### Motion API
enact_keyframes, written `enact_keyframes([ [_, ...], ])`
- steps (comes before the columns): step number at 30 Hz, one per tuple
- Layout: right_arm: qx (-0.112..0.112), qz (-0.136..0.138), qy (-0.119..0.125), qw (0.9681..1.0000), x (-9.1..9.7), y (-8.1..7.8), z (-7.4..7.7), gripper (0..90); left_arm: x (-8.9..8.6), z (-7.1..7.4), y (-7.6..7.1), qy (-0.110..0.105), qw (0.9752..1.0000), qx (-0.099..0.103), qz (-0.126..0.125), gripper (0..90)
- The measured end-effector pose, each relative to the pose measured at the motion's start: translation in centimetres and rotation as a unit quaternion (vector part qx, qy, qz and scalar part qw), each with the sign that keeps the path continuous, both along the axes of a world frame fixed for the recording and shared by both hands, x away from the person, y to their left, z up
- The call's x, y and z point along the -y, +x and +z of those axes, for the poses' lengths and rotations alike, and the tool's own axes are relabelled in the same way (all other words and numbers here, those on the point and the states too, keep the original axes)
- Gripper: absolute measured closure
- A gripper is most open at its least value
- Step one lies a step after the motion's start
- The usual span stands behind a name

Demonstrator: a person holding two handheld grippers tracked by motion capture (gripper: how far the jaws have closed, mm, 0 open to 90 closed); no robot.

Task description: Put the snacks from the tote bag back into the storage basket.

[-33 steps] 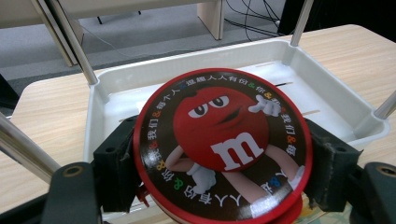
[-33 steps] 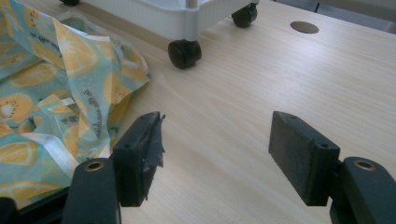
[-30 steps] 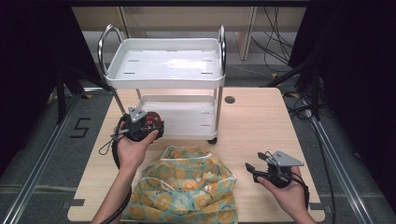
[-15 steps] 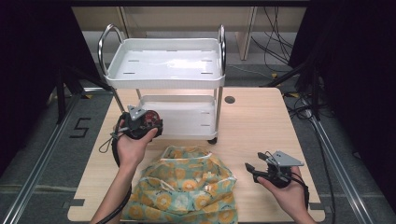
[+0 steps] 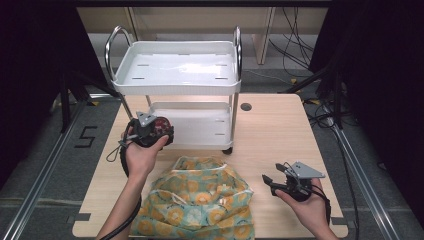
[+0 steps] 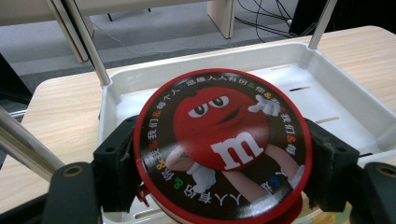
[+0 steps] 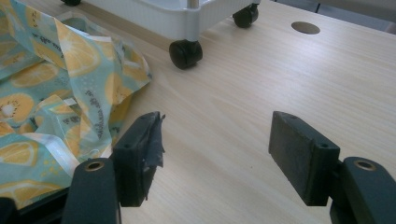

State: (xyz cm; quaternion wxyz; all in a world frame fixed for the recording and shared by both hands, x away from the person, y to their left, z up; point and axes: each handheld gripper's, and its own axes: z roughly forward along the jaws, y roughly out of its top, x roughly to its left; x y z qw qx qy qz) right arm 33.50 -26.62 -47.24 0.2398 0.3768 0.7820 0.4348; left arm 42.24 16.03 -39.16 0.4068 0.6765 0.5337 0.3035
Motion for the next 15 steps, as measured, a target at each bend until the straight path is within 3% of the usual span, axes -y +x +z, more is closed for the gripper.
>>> enact_keyframes([
  [1,0.0,0.0,-0.001,1.0,0.0,-0.01,0.02,35.5,-0.01,-0.01,0.03,0.0,1.0,0.0,0.001,25.4],
  [2,-0.015,-0.002,0.005,0.9999,-0.1,-0.16,0.05,35.5,-0.02,-0.04,0.06,-0.002,1.0,0.0,0.001,25.4],
  [5,-0.008,-0.001,0.003,1.0,-0.04,-0.09,0.02,35.5,-0.14,-0.13,0.21,-0.001,1.0,-0.003,0.003,25.5],
  [12,-0.014,-0.002,0.005,0.9999,-0.08,-0.14,0.04,35.5,-0.25,-0.19,0.44,-0.002,1.0,-0.002,0.008,25.4],
  [13,0.0,0.0,0.0,1.0,0.0,-0.01,0.02,35.5,-0.26,-0.18,0.47,-0.002,1.0,-0.002,0.008,25.4],
  [15,0.0,0.002,0.002,1.0,-0.01,0.03,-0.02,35.5,-0.27,-0.2,0.53,-0.004,0.9999,-0.001,0.01,25.4],
])
